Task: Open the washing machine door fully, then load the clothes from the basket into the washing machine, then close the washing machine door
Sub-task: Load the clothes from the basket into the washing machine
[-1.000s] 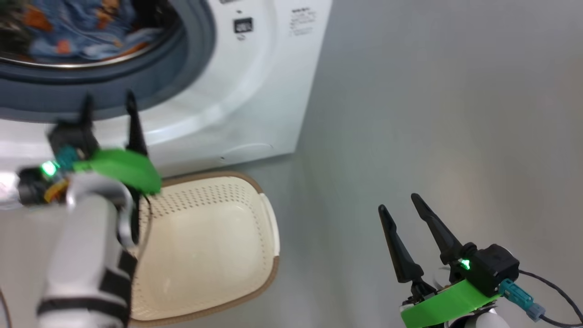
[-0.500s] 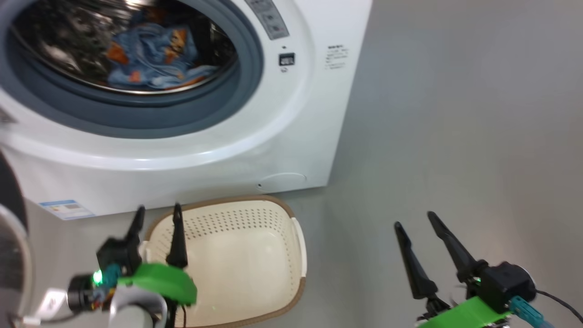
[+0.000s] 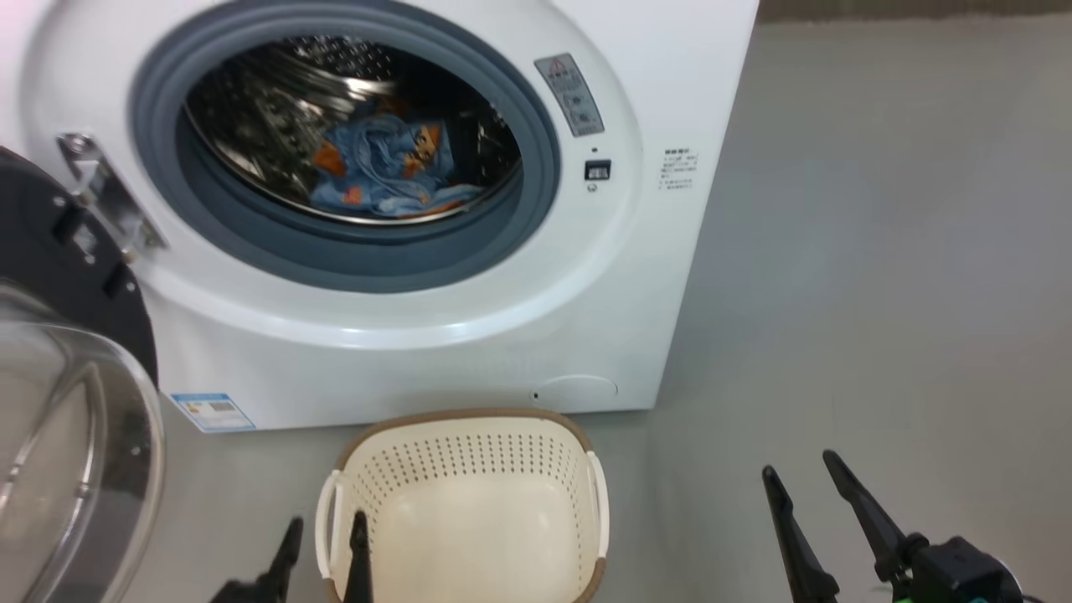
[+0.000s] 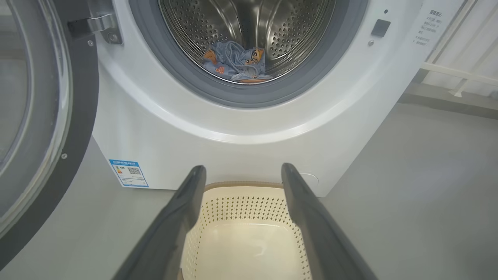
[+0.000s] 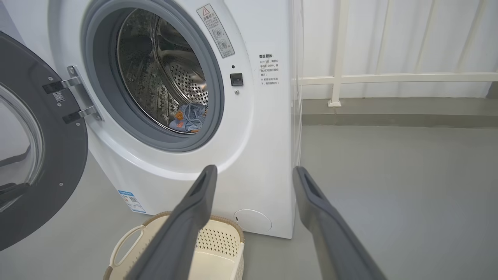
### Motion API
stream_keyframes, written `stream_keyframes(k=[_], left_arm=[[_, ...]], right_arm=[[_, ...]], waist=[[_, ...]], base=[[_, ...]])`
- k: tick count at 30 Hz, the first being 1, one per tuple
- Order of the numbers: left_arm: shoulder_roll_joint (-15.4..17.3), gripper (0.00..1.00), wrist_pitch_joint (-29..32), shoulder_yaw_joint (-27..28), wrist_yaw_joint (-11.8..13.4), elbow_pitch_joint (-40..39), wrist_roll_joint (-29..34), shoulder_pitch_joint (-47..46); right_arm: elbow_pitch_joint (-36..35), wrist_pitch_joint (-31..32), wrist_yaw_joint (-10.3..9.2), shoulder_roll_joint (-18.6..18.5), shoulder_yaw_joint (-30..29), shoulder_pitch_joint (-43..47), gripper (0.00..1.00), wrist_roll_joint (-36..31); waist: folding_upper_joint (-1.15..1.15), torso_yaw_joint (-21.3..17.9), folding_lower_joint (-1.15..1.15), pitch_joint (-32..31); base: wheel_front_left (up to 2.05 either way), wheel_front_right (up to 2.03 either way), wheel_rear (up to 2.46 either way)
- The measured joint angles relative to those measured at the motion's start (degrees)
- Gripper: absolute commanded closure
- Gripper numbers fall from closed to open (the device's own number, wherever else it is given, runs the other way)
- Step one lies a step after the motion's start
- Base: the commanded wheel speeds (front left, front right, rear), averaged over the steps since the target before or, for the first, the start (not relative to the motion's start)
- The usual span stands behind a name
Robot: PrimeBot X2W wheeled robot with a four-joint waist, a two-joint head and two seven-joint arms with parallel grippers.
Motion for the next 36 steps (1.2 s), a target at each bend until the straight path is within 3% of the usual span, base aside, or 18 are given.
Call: stream_keyframes(k=[9,19,36], left_arm=[[0.1,0.0,0.0,2.5,-0.3,-4.7,1.1,7.0],[0.2,0.0,0.0,6.9,-2.2,-9.0,2.3,10.7],[0.2,0.0,0.0,6.7,-2.2,-11.6,2.3,11.4]], right_arm=[[-0.9,0.0,0.0,0.1,-1.7,4.9,0.0,0.0],[-0.9,0.0,0.0,0.1,-3.3,6.2,0.0,-0.4],[0.5,0.0,0.0,0.1,-4.5,6.7,0.0,-0.8]], waist=[[0.0,1.1,0.0,-4.4],[0.0,-0.6,0.0,-5.0],[0.0,-0.4,0.0,-4.3]], base=[[0.0,0.0,0.0],[0.0,0.0,0.0],[0.0,0.0,0.0]])
